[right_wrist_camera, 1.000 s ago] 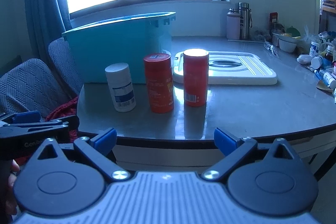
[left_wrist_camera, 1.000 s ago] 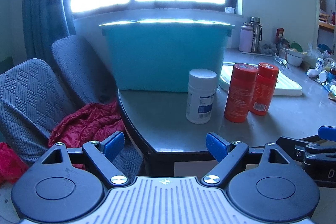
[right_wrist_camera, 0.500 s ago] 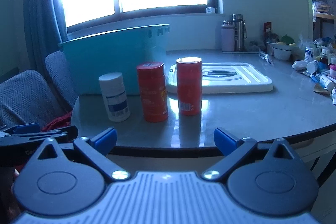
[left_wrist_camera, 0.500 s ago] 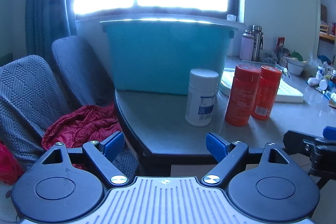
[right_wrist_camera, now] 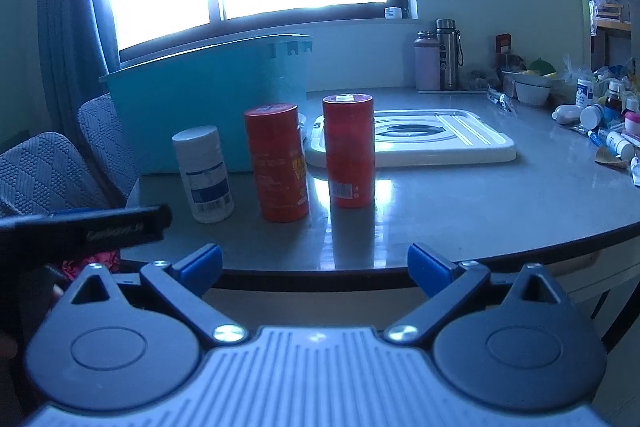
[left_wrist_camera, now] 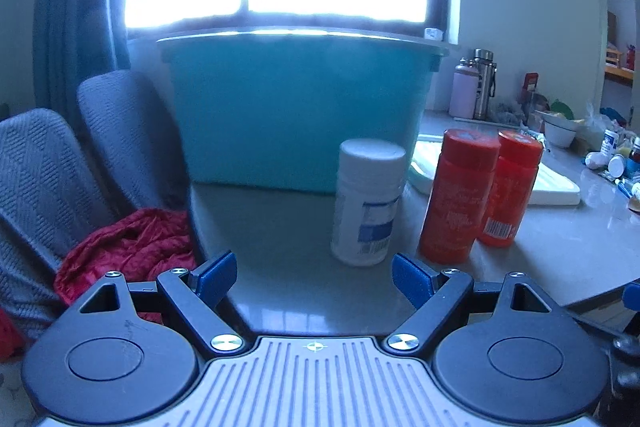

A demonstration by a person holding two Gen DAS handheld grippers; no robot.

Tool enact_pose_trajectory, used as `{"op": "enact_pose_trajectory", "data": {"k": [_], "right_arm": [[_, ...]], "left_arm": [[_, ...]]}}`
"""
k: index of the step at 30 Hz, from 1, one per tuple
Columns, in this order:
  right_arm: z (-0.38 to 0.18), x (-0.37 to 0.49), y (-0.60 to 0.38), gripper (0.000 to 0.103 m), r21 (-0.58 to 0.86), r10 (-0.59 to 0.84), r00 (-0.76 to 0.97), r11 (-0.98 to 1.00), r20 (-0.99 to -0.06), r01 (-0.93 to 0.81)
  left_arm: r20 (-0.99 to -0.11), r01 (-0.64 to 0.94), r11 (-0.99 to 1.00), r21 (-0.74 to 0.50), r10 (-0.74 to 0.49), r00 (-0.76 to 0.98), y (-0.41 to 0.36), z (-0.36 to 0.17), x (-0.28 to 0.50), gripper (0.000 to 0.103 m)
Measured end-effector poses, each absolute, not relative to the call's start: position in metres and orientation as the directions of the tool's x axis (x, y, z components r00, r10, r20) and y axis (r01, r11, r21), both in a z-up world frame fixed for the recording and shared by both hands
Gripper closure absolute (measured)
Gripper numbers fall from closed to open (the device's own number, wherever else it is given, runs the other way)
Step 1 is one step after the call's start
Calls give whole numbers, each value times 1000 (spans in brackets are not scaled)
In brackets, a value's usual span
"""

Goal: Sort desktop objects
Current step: 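Reach the left gripper to the white pill bottle and close on it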

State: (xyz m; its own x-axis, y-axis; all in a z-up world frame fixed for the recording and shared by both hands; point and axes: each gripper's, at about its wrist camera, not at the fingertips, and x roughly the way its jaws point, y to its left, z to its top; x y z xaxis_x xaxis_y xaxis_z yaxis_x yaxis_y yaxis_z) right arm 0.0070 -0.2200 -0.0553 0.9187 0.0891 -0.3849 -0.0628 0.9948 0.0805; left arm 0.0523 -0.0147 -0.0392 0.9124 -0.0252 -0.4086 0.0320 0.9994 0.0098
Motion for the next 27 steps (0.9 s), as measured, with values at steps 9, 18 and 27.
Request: {"op": "enact_pose_trajectory", "data": {"k": [9,18,27], "right_arm": [[-53,21,-224,4,71,81,921,996,-380,-59],[-56,32,-225,4,76,92,913,995,-398,-67],[-59,38,-230,4,86,101,905,994,-413,-71]], "left_arm": [[-402,35,999,-12,-37,915,-27,-41,86,16],[-414,40,999,-7,-39,909,-36,-43,115,16],[-424,38,999,-15,-41,905,-44,-48,137,16]]}}
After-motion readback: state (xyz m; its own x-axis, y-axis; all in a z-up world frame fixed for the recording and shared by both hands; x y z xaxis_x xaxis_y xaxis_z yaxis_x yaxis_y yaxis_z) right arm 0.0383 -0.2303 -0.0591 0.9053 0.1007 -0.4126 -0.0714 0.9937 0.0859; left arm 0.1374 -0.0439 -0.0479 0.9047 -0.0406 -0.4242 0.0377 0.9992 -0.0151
